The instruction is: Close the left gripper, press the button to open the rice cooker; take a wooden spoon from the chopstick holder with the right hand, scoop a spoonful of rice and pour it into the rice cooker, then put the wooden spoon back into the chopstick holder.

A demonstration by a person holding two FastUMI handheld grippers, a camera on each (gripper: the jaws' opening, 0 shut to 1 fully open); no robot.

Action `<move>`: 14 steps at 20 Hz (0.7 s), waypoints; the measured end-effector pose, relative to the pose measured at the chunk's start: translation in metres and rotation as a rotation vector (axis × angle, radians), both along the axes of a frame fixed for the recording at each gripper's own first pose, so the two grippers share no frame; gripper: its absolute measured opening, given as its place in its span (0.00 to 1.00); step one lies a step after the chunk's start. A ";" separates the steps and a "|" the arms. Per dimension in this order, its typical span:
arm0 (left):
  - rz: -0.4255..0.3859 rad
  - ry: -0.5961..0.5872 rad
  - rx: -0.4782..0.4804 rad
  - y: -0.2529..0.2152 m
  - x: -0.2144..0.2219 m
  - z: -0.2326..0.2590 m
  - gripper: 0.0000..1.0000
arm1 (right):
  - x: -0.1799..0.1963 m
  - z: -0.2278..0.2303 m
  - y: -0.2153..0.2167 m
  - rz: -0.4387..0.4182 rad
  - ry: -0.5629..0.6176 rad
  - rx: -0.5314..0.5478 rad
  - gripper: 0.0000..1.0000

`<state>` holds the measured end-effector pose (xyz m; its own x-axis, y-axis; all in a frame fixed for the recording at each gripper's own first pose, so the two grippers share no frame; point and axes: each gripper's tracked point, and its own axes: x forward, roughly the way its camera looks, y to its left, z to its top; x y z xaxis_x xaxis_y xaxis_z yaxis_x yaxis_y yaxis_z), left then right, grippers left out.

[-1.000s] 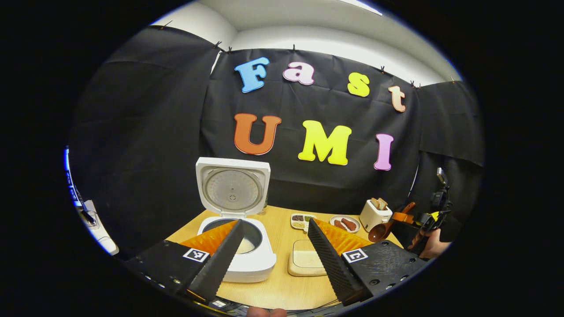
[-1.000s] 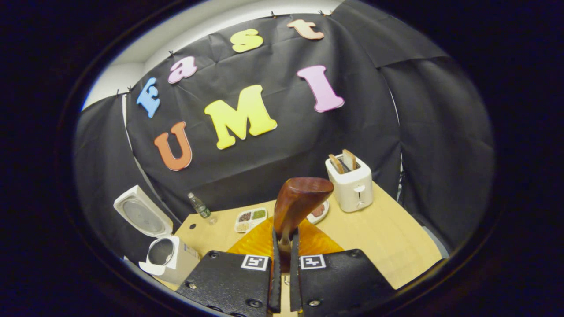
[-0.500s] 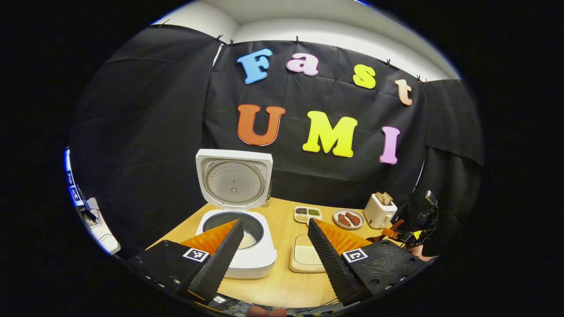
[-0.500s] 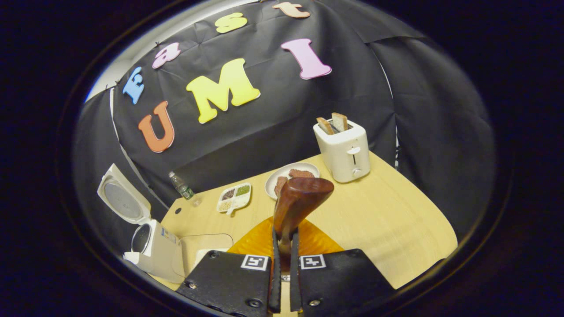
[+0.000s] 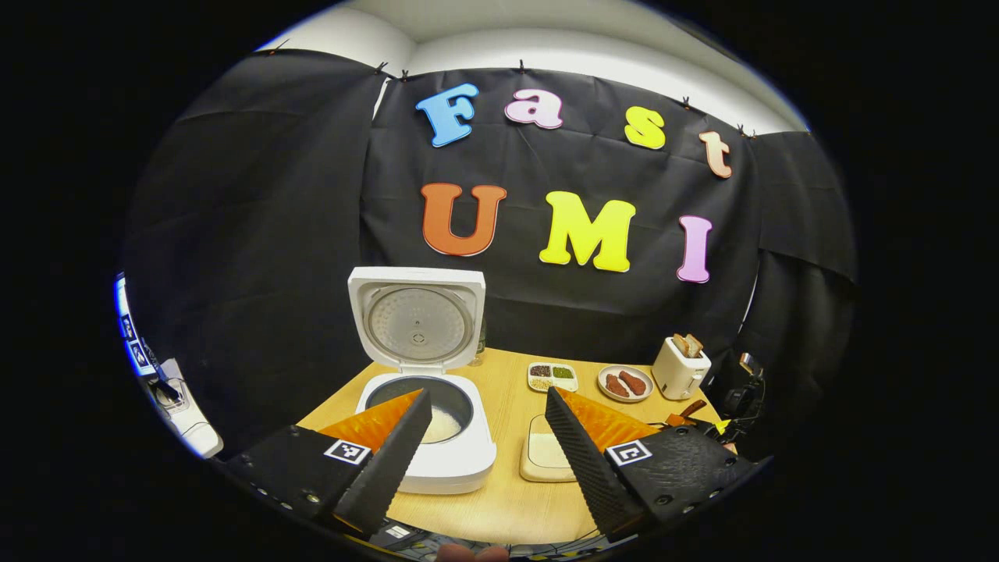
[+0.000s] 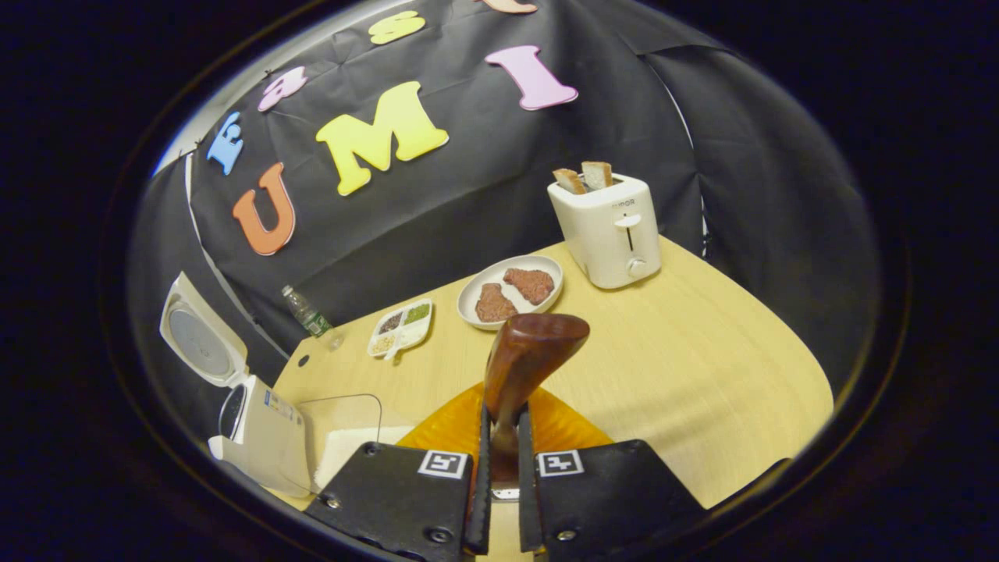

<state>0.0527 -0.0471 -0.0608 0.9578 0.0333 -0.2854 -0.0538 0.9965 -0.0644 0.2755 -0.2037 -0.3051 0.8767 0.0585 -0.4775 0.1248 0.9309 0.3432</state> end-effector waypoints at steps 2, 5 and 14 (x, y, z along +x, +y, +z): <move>0.000 -0.009 -0.002 0.001 0.003 0.003 0.94 | 0.000 0.005 0.003 0.015 -0.011 0.002 0.20; 0.011 -0.030 -0.013 0.007 0.004 0.010 0.94 | -0.002 0.018 0.002 0.028 -0.037 -0.047 0.51; 0.059 -0.161 -0.002 0.045 0.034 0.057 0.94 | -0.025 0.107 -0.028 -0.043 -0.164 -0.160 0.90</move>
<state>0.0866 -0.0023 -0.0036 0.9876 0.0905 -0.1286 -0.1012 0.9917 -0.0790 0.2509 -0.2313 -0.1984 0.9432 -0.0455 -0.3290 0.1203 0.9701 0.2109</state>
